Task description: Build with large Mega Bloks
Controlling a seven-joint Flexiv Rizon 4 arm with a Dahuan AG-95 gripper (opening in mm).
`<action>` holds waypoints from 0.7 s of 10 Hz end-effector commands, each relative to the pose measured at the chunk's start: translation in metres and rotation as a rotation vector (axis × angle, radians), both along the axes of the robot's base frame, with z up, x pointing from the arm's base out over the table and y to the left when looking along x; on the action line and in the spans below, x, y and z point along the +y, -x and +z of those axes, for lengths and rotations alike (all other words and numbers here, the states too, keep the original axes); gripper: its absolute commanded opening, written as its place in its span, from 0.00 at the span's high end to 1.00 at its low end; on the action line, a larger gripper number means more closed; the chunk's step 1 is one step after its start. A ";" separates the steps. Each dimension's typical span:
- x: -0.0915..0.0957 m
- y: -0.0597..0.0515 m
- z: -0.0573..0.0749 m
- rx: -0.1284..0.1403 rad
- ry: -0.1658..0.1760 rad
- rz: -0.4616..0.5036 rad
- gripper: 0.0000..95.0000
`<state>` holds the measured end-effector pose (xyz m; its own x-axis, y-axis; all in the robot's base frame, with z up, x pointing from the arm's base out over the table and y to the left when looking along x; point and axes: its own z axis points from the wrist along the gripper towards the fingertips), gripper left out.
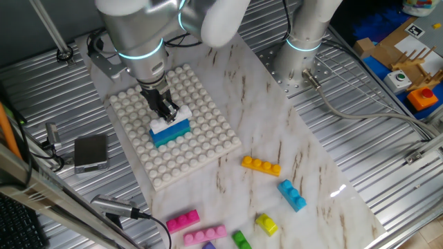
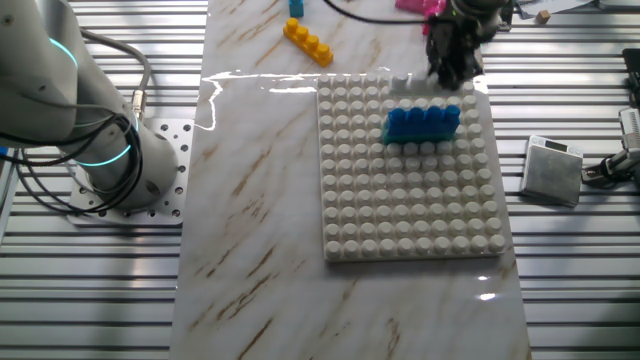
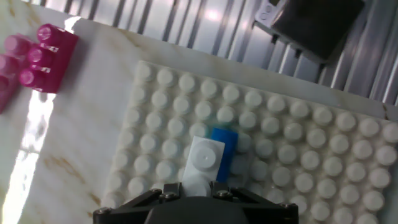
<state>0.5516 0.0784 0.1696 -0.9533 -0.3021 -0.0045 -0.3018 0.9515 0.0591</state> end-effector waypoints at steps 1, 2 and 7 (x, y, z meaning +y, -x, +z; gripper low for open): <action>-0.002 0.001 -0.001 -0.020 0.000 -0.010 1.00; -0.003 0.001 -0.002 -0.028 -0.002 -0.011 1.00; -0.007 -0.003 -0.015 -0.060 -0.008 0.038 1.00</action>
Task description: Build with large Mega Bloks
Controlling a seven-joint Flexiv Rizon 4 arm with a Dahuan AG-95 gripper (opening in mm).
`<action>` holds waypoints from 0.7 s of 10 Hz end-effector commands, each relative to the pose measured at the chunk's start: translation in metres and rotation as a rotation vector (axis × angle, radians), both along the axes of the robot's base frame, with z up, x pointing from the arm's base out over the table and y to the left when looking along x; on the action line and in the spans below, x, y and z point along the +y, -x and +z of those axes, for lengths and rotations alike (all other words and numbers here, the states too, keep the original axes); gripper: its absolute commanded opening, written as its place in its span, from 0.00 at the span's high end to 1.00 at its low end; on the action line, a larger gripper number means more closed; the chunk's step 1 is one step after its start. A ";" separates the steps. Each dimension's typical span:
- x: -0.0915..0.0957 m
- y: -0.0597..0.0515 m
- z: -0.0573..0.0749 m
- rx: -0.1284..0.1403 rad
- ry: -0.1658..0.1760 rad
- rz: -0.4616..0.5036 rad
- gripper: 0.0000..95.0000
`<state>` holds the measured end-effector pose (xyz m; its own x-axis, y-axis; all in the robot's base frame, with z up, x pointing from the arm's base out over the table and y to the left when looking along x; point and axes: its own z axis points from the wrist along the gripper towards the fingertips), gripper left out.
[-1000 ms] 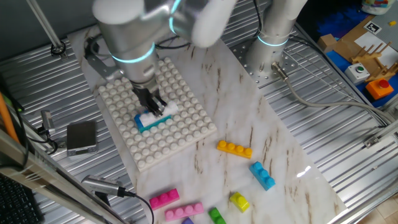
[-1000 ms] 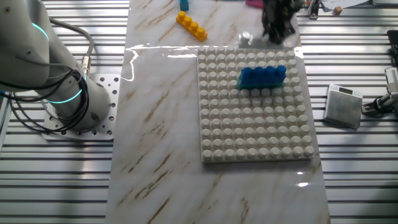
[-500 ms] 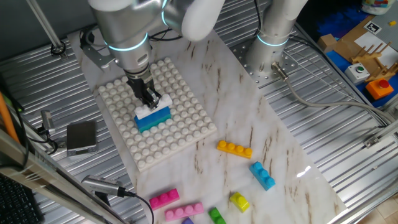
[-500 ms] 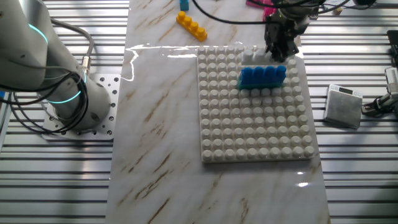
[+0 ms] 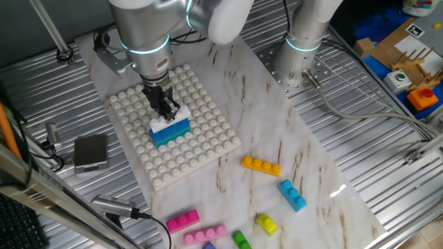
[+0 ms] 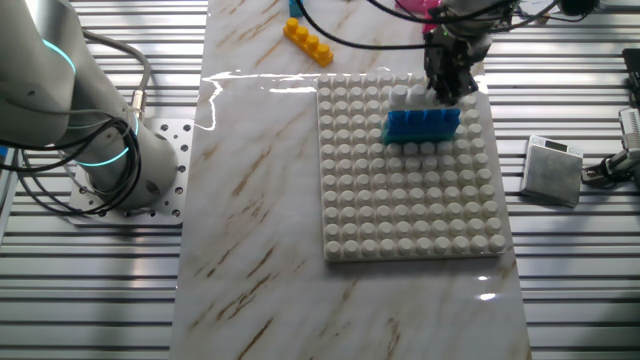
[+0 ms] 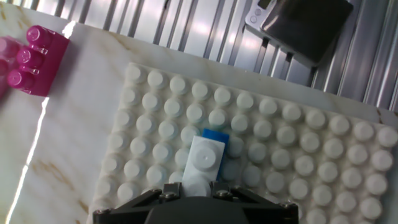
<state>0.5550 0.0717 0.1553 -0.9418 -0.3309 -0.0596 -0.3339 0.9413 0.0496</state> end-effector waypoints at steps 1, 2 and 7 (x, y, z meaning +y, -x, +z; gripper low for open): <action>-0.001 0.000 -0.002 -0.007 0.001 0.015 1.00; -0.001 -0.001 -0.003 -0.010 0.002 0.020 1.00; -0.005 -0.001 -0.012 -0.021 -0.003 -0.011 1.00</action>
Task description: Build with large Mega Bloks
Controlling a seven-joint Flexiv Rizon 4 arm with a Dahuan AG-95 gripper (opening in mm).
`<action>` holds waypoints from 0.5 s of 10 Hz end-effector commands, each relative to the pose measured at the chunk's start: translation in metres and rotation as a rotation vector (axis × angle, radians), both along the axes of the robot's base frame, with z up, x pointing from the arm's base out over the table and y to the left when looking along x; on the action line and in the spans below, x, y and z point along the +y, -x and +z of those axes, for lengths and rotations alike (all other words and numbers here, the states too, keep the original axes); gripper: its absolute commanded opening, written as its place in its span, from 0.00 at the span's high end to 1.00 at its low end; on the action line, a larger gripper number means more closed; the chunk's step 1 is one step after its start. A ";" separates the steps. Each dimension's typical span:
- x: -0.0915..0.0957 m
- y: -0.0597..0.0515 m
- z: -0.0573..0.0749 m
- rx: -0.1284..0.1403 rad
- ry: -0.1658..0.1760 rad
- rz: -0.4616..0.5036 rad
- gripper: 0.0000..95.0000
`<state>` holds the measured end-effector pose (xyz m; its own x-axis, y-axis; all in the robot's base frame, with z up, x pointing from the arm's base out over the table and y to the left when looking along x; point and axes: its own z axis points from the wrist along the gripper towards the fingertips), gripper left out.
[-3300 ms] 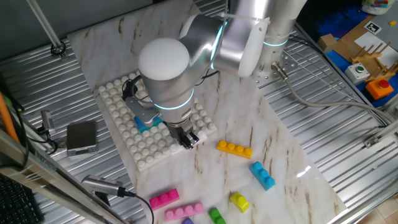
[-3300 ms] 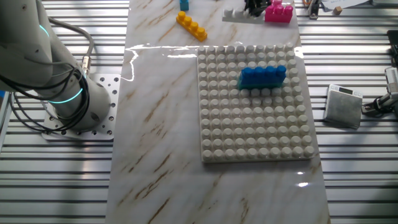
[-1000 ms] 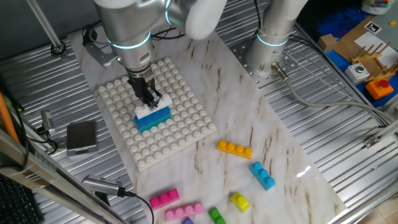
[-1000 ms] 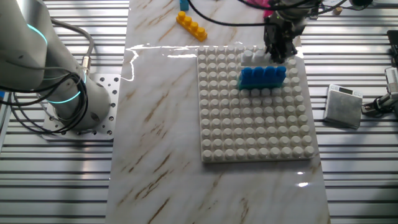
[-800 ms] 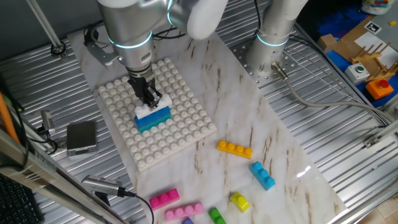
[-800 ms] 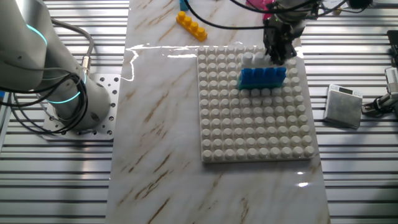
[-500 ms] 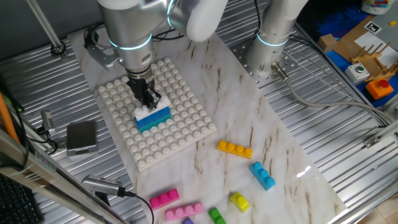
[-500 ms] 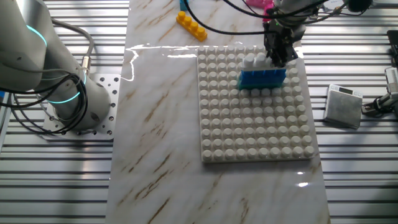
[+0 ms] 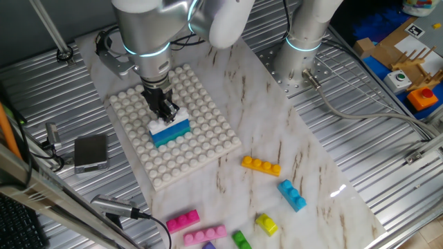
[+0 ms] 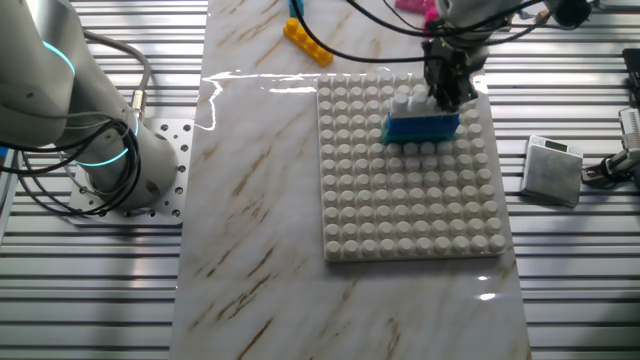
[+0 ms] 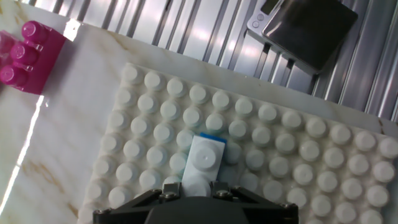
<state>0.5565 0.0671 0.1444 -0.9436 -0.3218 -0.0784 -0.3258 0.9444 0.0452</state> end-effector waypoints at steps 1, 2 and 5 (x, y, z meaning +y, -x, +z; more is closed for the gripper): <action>-0.001 -0.001 -0.003 -0.006 -0.001 -0.003 1.00; -0.001 -0.001 -0.005 -0.008 -0.003 -0.003 1.00; -0.002 -0.002 -0.011 -0.015 -0.004 -0.003 1.00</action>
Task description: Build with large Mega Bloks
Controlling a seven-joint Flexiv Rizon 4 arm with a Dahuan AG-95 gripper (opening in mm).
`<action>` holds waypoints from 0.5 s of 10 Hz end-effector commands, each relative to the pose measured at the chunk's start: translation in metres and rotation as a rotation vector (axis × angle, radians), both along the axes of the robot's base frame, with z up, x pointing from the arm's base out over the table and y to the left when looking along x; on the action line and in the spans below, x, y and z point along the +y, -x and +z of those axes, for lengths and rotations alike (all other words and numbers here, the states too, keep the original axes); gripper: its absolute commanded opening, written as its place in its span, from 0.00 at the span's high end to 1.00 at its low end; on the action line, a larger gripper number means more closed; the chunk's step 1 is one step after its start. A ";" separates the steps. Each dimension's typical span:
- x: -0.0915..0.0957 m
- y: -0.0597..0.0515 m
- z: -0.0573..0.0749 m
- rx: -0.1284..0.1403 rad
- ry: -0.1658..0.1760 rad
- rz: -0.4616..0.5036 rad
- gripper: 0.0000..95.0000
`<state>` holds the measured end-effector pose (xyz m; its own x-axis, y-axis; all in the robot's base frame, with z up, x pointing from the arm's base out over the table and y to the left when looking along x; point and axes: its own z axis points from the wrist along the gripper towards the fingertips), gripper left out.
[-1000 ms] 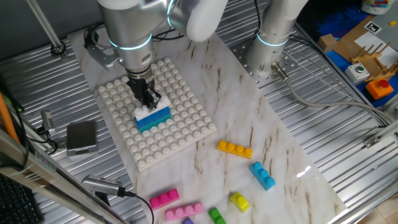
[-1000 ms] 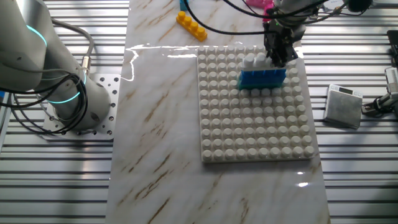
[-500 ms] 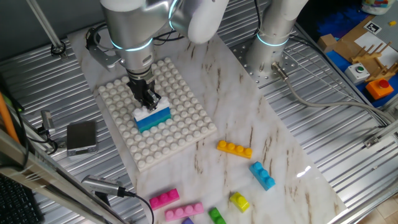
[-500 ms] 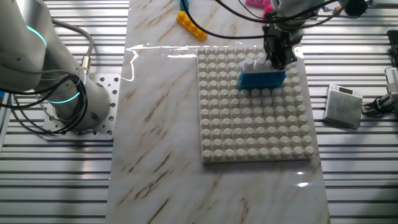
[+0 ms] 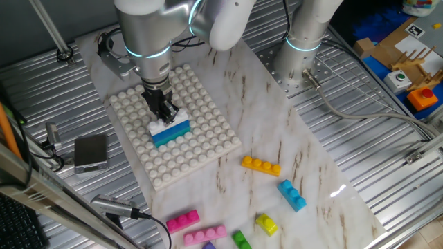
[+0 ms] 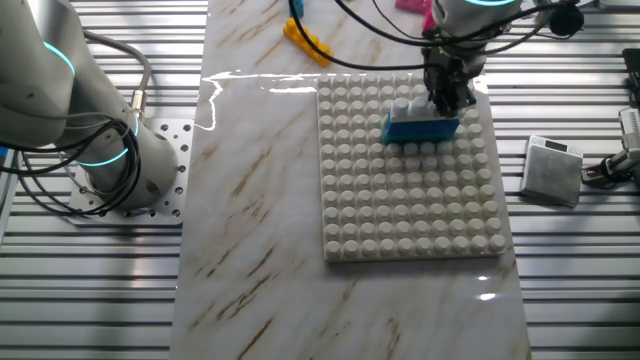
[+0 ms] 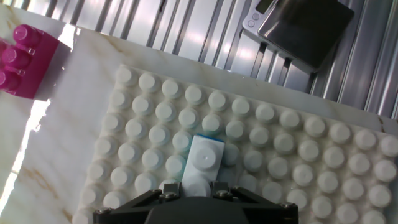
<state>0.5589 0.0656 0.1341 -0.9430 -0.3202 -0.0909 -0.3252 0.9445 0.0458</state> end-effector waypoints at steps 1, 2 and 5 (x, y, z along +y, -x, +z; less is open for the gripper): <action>-0.001 0.001 -0.002 -0.006 -0.002 -0.006 1.00; -0.001 0.000 -0.005 -0.013 -0.005 -0.007 1.00; -0.002 -0.001 -0.009 -0.021 -0.021 -0.007 1.00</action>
<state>0.5594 0.0645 0.1265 -0.9428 -0.3118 -0.1180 -0.3203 0.9453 0.0611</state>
